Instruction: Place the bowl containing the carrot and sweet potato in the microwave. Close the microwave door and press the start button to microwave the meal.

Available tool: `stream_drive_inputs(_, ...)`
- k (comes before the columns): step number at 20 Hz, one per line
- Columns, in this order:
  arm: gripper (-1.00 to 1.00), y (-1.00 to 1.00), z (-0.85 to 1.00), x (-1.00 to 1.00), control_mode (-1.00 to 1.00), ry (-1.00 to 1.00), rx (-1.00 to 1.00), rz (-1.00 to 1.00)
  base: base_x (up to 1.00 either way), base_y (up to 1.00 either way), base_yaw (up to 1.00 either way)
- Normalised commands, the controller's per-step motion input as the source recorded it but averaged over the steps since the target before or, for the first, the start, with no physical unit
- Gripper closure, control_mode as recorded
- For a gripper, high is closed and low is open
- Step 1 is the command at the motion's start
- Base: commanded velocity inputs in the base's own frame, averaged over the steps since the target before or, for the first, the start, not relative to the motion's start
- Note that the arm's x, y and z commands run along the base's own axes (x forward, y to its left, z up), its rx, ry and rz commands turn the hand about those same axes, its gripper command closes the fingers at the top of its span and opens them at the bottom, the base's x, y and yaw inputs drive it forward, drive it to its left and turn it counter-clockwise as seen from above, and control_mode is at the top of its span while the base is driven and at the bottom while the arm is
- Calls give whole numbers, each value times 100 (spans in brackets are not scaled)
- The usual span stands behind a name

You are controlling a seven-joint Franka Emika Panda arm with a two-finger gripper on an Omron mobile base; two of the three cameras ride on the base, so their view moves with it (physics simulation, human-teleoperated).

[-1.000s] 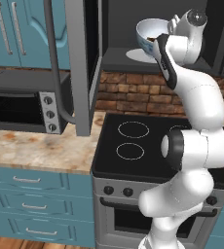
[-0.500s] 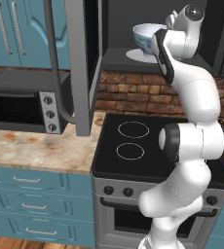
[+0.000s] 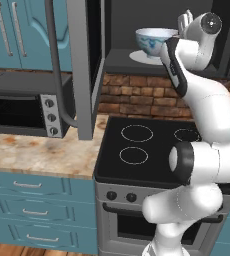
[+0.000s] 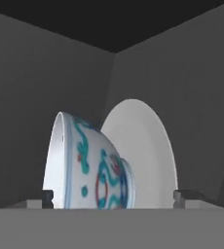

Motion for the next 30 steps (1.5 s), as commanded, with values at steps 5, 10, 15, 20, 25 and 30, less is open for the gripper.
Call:
stream_drive_inputs(5, -100, 0, 35, -100, -100, 7, -21, 13, 0, 0, 0)
stream_drive_inputs(10, -100, 0, 1, -100, -100, 9, -46, 31, 0, 0, 0)
stream_drive_inputs(15, -100, 33, 0, -100, -100, 10, -67, 46, 0, 0, 0)
stream_drive_inputs(20, -100, 62, 0, -100, -100, 15, -83, 47, 0, 0, 0)
stream_drive_inputs(25, -100, 54, 2, -100, -100, 15, -83, 45, 0, 0, 0)
stream_drive_inputs(30, -100, 40, 0, -100, -100, 8, -76, 39, 0, 0, 0)
